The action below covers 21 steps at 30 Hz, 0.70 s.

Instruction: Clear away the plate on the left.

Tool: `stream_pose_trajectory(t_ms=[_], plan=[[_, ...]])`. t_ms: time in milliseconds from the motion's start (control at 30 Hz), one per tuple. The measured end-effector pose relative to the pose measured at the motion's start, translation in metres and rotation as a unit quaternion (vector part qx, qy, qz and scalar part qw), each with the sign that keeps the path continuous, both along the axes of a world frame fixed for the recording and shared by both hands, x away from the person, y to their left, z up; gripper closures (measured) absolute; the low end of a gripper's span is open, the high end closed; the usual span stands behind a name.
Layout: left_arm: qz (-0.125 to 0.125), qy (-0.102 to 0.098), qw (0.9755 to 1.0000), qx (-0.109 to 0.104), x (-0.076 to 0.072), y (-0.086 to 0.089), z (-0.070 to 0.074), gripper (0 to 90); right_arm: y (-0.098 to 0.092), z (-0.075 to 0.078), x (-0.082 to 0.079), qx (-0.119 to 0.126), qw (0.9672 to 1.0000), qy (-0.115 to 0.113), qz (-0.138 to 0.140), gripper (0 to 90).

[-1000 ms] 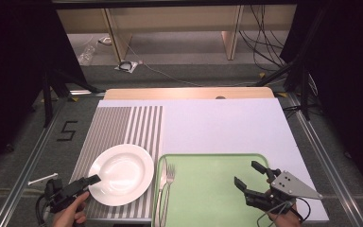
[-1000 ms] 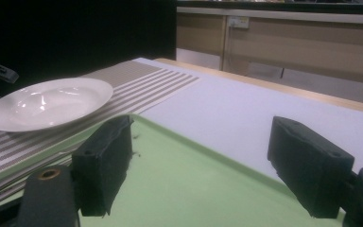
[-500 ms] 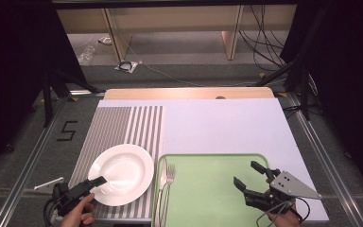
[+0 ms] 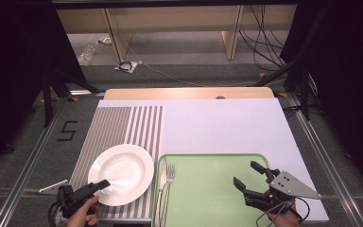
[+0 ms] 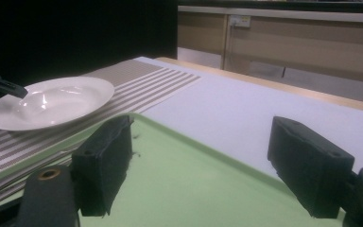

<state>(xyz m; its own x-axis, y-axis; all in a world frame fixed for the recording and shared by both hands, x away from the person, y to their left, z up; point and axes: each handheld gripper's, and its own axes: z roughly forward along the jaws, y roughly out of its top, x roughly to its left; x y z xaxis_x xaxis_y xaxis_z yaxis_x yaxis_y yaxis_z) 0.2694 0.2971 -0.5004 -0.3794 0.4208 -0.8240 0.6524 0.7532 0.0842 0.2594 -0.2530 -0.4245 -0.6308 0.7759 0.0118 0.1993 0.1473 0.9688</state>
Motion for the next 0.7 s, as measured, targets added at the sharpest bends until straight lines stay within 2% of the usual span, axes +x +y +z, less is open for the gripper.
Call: stream_pose_trajectory(t_ms=[67, 267, 700], plan=[[0.0, 0.006, 1.0, -0.004, 0.0, -0.0002, -0.0017, 43.8, 0.0, 0.0001, -0.0001, -0.001, 1.0, 0.0, 0.001, 23.4], [0.004, 0.007, 1.0, 0.0, -0.0004, -0.0009, -0.0035, 50.3, -0.0001, 0.0001, -0.0002, 0.0, 1.0, 0.0, 0.0, 23.4], [-0.001, 0.02, 0.9998, 0.009, -0.0001, -0.0088, -0.0082, 71.7, 0.0003, -0.0003, 0.0002, -0.001, 1.0, 0.0, 0.001, 23.4]])
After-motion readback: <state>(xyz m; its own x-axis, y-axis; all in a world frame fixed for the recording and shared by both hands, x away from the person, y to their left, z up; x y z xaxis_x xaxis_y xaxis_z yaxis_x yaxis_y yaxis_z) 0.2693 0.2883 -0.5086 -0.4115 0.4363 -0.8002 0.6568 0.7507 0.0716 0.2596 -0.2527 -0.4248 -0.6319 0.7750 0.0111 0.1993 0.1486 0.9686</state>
